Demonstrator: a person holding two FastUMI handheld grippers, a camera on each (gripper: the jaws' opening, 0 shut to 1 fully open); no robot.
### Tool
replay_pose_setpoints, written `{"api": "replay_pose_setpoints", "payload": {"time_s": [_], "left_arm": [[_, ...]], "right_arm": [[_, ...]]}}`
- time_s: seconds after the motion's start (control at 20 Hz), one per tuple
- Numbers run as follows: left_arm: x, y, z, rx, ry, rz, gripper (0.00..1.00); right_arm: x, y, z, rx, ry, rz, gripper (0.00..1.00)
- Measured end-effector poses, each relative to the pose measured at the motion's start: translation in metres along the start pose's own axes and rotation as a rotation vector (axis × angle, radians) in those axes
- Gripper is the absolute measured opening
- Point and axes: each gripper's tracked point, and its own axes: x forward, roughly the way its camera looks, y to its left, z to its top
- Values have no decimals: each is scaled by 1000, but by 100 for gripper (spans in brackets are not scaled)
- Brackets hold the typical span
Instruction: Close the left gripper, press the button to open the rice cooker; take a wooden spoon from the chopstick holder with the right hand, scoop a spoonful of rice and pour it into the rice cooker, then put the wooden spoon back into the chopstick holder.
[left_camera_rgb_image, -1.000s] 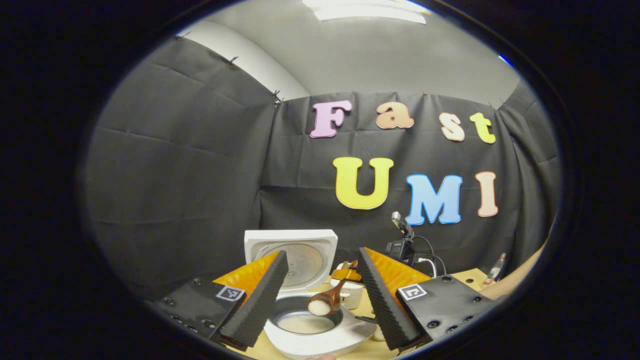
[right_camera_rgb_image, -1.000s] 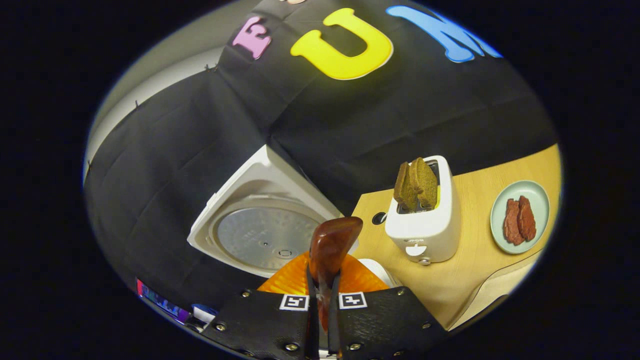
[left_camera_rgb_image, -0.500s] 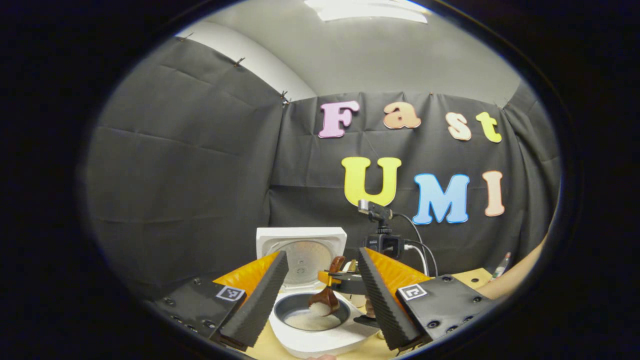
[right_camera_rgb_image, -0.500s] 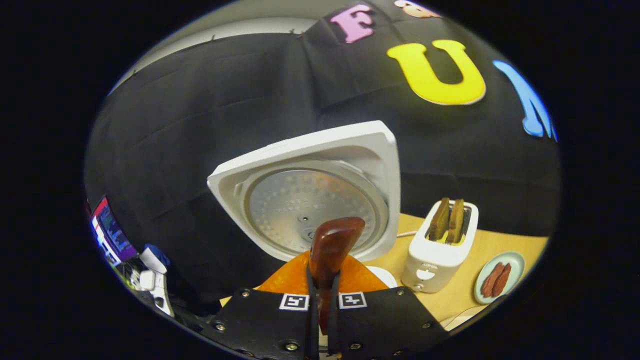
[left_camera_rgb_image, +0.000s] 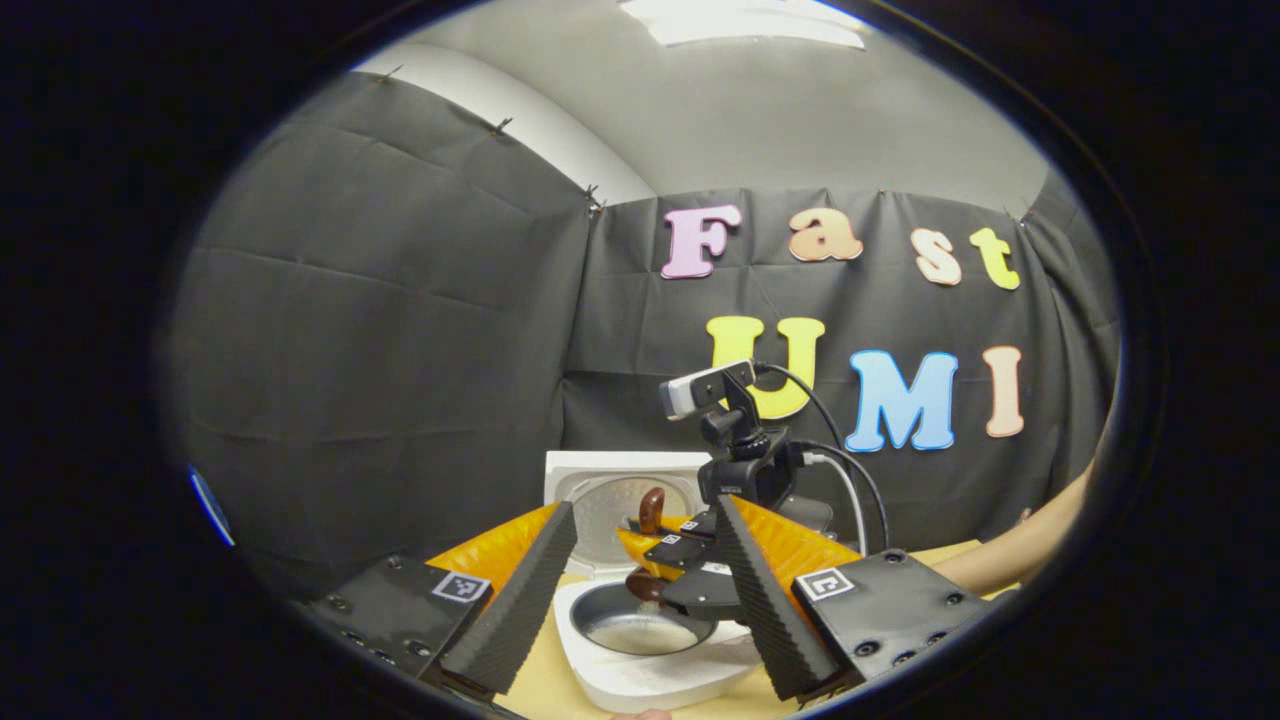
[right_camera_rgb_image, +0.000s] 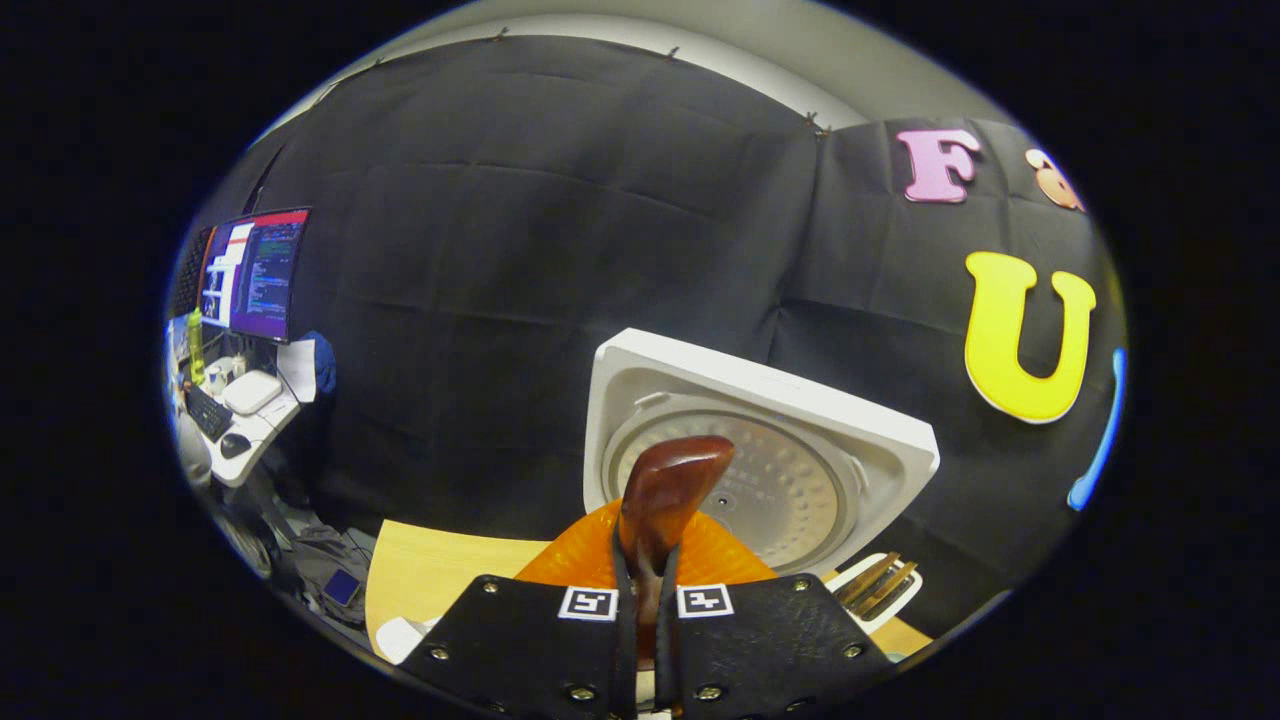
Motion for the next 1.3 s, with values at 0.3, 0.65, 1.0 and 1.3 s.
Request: {"api": "replay_pose_setpoints", "payload": {"time_s": [0.3,0.65,1.0,1.3], "left_arm": [[-2,6,0,7,1,11,97],[3,0,-3,9,11,-6,97],[13,-30,-2,-6,20,-77,97],[22,-59,3,-19,18,-137,97]], "right_arm": [[-4,-8,4,108,-20,-9,7],[-37,-73,11,592,-101,-119,7],[-93,-135,-1,948,-198,-215,7],[-155,-168,-11,1005,-243,-298,7]]}}
